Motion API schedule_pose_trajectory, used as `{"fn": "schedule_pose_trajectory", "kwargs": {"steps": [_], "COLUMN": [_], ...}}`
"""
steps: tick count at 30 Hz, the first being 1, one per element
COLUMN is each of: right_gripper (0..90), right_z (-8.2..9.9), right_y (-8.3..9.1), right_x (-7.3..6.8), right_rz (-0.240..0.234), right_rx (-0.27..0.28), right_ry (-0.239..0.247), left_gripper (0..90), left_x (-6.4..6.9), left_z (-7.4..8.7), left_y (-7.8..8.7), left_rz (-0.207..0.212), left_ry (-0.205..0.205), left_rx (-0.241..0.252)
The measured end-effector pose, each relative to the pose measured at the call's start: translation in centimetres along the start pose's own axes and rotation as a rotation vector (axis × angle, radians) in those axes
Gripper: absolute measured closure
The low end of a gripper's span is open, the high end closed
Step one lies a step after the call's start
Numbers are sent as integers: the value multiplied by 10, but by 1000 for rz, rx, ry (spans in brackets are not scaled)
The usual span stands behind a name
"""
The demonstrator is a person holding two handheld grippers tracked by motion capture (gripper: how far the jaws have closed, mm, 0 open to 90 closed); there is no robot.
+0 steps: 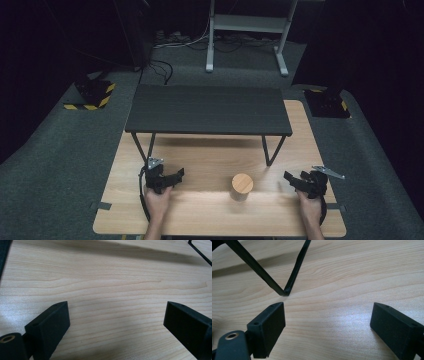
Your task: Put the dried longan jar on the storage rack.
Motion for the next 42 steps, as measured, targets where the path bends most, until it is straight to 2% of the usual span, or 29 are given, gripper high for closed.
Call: {"fn": "schedule_pose_trajectory", "kwargs": {"steps": [19, 26, 30, 36, 42], "right_gripper": [118, 89, 78, 66, 64], "right_z": [-1, -3, -3, -2, 0], "right_y": [-1, -2, -2, -1, 6], "right_x": [-4, -3, -4, -10, -21], "right_rz": [24, 13, 21, 26, -3], "right_rx": [-9, -15, -19, -27, -20], "right_ry": [15, 23, 37, 85, 184], "left_gripper": [67, 67, 67, 67, 67], "left_x": [0, -1, -1, -1, -1], "left_z": [0, 0, 0, 0, 0], "left_y": [0, 0, 0, 0, 0], "left_rz": [4, 6, 6, 7, 6], "left_ry": [3, 5, 5, 6, 6], "left_rx": [2, 4, 4, 5, 4]}}
Point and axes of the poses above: each handheld gripper's, and its own axes: y roughly backward along the jaws, z roughly out of its underside, x roughly to its right, the point moved 9 cm from there along -y, roughly forward along the jaws, and after that the axes turned 8 degrees about -x, right-handed, at the moved point
